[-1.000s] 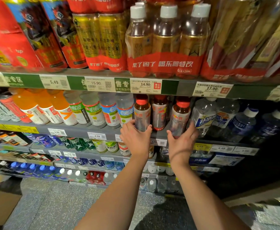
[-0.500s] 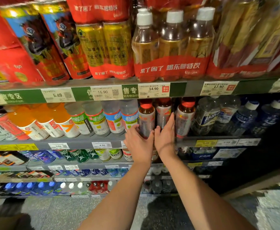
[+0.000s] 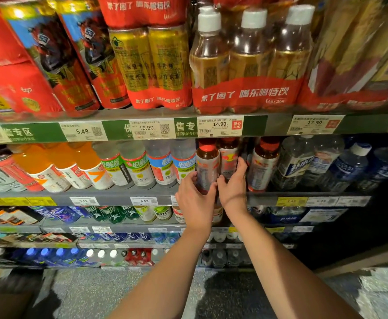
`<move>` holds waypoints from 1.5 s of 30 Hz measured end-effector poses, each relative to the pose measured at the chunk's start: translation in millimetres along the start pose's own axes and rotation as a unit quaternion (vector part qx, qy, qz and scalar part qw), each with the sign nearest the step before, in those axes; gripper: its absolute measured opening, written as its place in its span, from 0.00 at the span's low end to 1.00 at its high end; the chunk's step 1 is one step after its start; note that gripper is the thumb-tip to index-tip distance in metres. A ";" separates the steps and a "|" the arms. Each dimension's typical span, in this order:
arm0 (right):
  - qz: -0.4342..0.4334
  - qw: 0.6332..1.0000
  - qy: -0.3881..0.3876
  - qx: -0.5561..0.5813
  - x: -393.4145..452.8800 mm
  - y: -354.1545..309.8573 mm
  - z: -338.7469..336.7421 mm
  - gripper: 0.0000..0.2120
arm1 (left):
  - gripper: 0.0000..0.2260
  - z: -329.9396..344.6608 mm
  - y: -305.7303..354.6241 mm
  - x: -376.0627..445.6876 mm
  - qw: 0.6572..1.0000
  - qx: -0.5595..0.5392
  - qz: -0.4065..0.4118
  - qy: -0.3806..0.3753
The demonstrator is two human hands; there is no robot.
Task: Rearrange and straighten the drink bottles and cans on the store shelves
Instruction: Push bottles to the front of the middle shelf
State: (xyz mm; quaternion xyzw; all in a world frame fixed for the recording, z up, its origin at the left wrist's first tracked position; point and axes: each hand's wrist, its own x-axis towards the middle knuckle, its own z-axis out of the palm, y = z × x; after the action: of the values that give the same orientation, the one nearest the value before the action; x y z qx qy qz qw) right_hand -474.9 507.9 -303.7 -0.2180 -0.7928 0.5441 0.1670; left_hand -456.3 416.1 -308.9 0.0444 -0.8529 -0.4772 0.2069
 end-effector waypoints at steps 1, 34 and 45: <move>-0.005 1.000 0.001 -0.002 1.8 0.8 -0.5 0.35 | 0.24 -0.2 0.6 -0.2 1.000 0.002 0.001 0.001; -0.021 0.993 -0.048 -0.104 22.2 1.4 -29.1 0.38 | 0.27 13.3 18.9 6.3 0.997 -0.055 -0.054 0.010; -0.020 0.995 -0.079 -0.065 11.3 5.9 -45.7 0.31 | 0.23 19.7 20.7 4.1 0.999 -0.017 -0.027 0.019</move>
State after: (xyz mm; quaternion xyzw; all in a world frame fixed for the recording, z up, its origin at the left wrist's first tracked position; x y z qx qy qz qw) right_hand -460.5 551.8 -292.8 -0.1690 -0.8411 0.5039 0.1003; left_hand -465.3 441.9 -299.4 0.0728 -0.8392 -0.4962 0.2104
